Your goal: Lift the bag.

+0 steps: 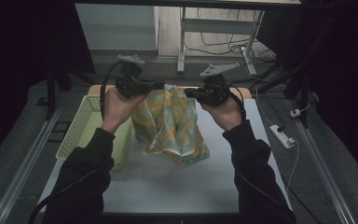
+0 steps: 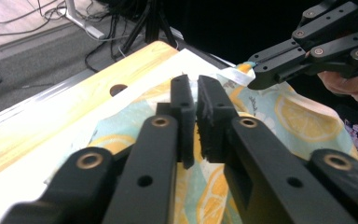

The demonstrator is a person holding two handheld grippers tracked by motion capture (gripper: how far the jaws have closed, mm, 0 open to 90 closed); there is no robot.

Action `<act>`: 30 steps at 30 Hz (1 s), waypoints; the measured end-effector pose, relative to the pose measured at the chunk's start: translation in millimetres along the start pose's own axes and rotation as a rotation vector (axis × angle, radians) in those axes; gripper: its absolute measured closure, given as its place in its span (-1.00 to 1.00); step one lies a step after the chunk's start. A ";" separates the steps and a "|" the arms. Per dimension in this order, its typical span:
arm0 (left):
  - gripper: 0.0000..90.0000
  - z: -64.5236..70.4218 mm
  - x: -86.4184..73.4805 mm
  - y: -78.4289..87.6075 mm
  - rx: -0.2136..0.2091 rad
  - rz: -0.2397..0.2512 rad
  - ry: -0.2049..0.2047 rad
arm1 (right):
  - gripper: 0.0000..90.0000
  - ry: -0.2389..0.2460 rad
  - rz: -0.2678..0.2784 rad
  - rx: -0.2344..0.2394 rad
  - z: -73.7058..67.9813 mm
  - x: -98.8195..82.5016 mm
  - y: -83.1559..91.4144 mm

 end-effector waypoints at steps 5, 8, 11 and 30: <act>0.73 2.6 -1.4 1.0 -0.006 0.002 -0.018 | 1.00 -0.014 -0.008 0.007 2.3 -4.4 -3.2; 0.61 6.6 -3.8 3.1 -0.030 0.017 -0.023 | 0.98 -0.022 -0.003 0.019 1.9 -5.4 -1.5; 0.45 10.9 -7.5 3.7 -0.011 0.015 -0.051 | 0.90 -0.029 0.003 0.034 0.8 -6.2 1.4; -0.40 32.4 -34.5 35.4 0.089 0.020 -0.127 | 0.26 -0.064 0.037 0.024 2.6 -19.4 20.2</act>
Point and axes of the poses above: each handheld gripper's, and its own axes: y roughly backward along the jaws, x roughly out of its top, z roughly to its right, the point moved 2 cm from there along -y, roughly forward along the jaws, and after that the axes turned 8 degrees about -x, right-handed, at the moved point
